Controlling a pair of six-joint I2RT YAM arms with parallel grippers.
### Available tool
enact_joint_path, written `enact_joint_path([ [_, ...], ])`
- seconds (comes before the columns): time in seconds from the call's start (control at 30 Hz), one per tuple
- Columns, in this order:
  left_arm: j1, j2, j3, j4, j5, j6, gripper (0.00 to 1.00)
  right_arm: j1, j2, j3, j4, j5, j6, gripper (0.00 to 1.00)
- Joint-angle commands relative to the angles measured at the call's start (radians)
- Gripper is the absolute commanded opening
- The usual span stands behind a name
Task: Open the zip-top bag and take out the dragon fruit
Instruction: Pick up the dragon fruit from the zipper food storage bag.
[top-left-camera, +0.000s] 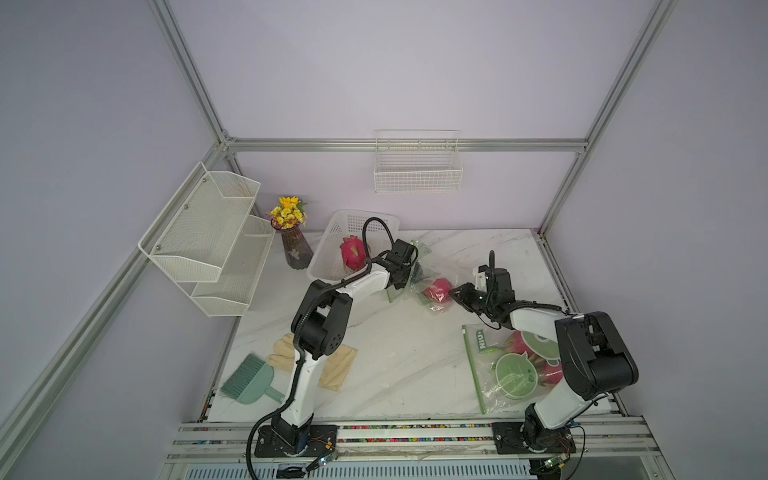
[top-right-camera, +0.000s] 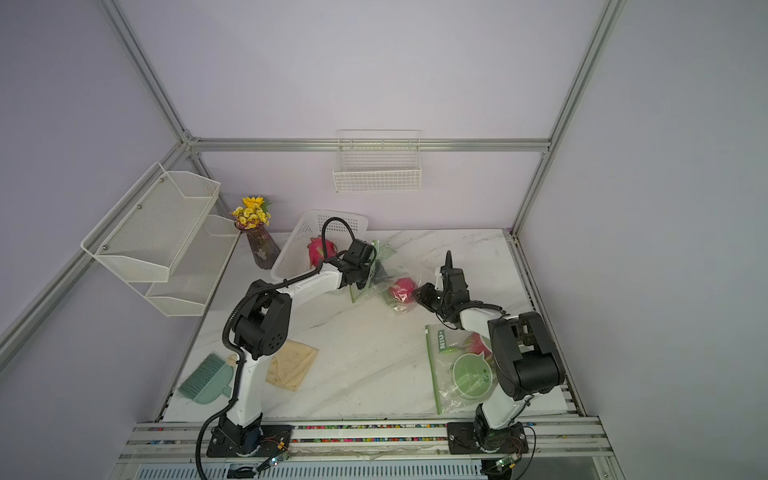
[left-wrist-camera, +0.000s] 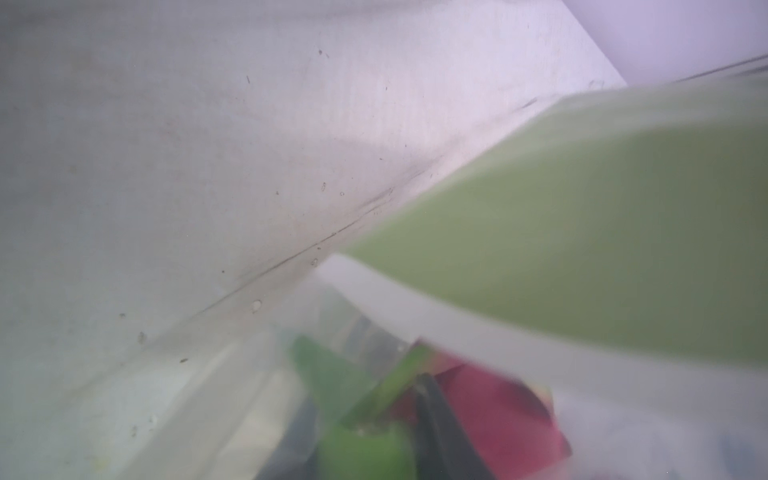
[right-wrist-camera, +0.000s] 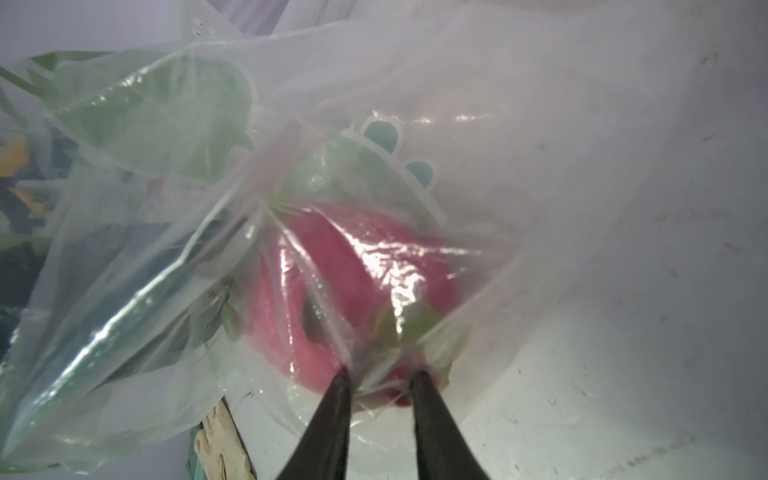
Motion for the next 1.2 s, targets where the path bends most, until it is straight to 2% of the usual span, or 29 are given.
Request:
enact_joint_path([
  [0.0,-0.002,-0.083,-0.016,0.013,-0.046,0.033,0.25,-0.002,0.015,-0.034,-0.068,0.028,-0.008,0.29],
  [0.07,-0.005,-0.113,-0.024,0.013,-0.055,0.062,0.22,-0.006,0.002,-0.035,-0.075,0.031,-0.009,0.29],
  [0.13,-0.013,-0.146,-0.030,0.013,-0.066,0.099,0.13,-0.016,-0.019,-0.040,-0.078,0.026,-0.009,0.29],
  [0.3,-0.030,-0.235,-0.053,0.012,-0.086,0.187,0.03,-0.041,-0.096,-0.058,-0.079,0.009,-0.015,0.31],
  [0.53,-0.032,-0.346,-0.091,0.070,0.056,0.367,0.02,-0.118,-0.226,-0.091,-0.077,-0.081,0.016,0.41],
  [0.63,-0.031,-0.387,-0.101,0.063,0.070,0.409,0.02,-0.126,-0.274,-0.091,-0.070,-0.128,-0.033,0.48],
  [0.77,-0.020,-0.439,-0.122,0.076,0.087,0.397,0.02,-0.127,-0.384,-0.130,-0.005,-0.183,-0.124,0.58],
  [0.97,0.005,-0.483,-0.129,0.089,0.215,0.347,0.02,-0.126,-0.505,-0.240,0.205,-0.294,-0.217,0.75],
  [1.17,0.023,-0.529,-0.178,0.156,0.309,0.314,0.02,-0.126,-0.479,-0.226,0.284,-0.361,-0.155,0.78],
])
